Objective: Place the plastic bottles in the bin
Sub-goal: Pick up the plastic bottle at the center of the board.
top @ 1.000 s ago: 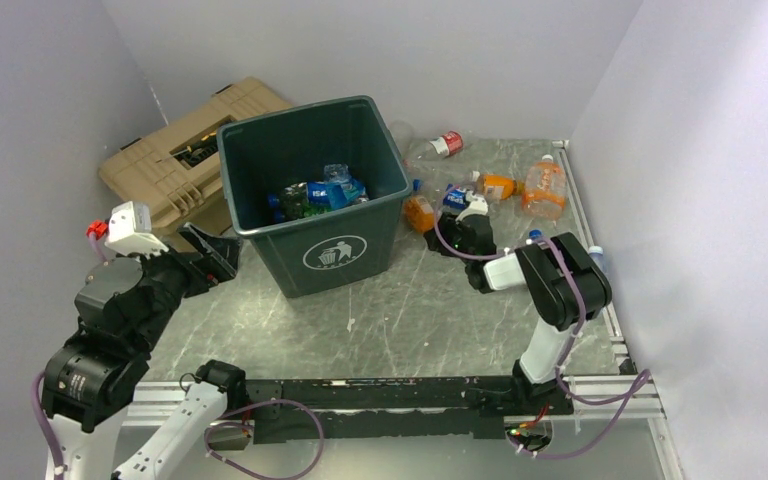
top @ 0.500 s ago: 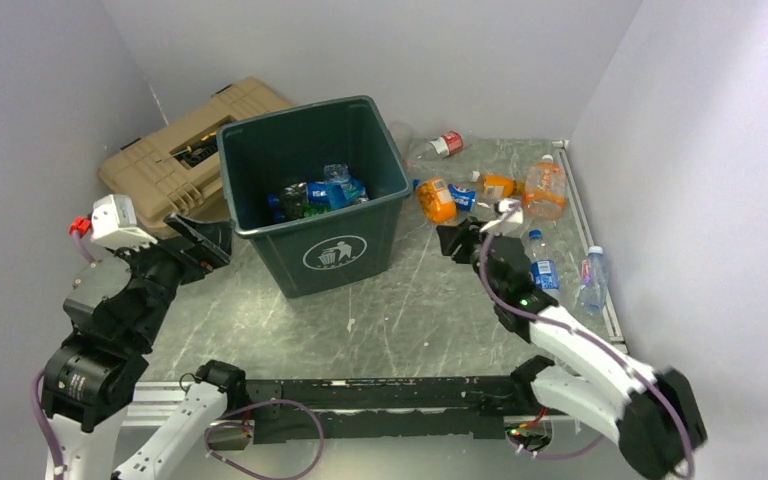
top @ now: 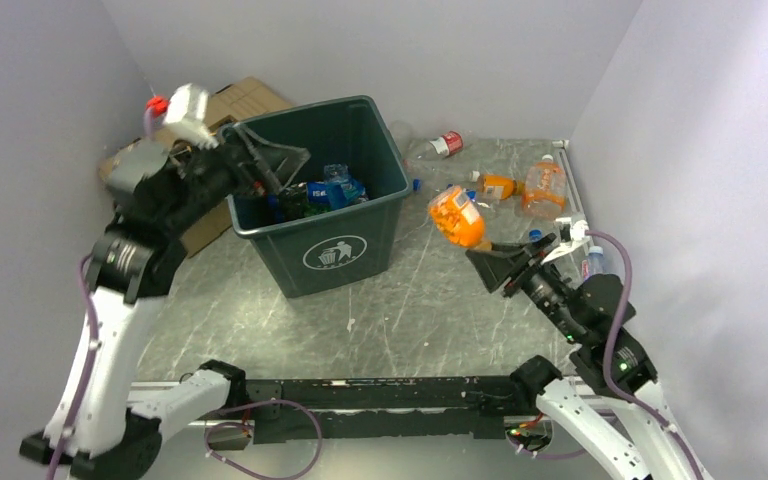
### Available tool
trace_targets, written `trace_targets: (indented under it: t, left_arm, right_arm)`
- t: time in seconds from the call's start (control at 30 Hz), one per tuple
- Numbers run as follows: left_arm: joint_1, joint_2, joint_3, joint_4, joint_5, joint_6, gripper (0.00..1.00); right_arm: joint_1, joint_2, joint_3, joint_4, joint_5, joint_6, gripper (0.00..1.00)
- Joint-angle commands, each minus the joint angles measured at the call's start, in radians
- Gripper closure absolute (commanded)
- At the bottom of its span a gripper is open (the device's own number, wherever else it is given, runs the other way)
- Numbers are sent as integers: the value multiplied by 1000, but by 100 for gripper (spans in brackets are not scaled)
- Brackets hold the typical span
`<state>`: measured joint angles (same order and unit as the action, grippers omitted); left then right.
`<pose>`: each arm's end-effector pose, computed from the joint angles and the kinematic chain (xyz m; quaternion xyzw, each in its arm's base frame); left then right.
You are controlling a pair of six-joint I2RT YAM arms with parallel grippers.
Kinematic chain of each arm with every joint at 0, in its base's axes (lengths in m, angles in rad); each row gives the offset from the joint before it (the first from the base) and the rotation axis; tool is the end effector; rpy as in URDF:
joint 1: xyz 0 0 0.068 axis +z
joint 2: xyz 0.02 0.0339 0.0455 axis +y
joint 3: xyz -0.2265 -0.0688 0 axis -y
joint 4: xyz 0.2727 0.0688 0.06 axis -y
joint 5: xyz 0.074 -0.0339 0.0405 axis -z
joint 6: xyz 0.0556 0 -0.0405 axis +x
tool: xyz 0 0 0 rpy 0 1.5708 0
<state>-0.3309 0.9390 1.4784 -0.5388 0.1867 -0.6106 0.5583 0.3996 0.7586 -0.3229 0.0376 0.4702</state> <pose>0.2028 -0.0806 0.4879 -0.0328 0.7061 -0.3781 0.5978 0.1496 0.0910 0.3583 -0.0170 0.6940 0.3426 0.6330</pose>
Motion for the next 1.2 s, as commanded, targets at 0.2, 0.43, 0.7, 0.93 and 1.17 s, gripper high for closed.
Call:
trace_targets:
  t: [0.2, 0.43, 0.7, 0.93, 1.17]
  left_arm:
    - [-33, 215, 199, 178, 741, 89, 2]
    - [-88, 169, 37, 305, 898, -1, 1]
    - [-369, 111, -3, -9, 723, 223, 0]
    - [-539, 211, 94, -214, 572, 343, 1]
    - [-629, 339, 238, -371, 516, 471, 0]
  right_arm:
    - [5, 2, 207, -254, -604, -183, 100]
    - [5, 49, 294, -330, -883, -261, 100]
    - [5, 224, 420, -400, -942, -328, 100]
    - [39, 347, 531, -532, -884, -416, 100]
    - [74, 396, 546, -577, -791, -443, 100]
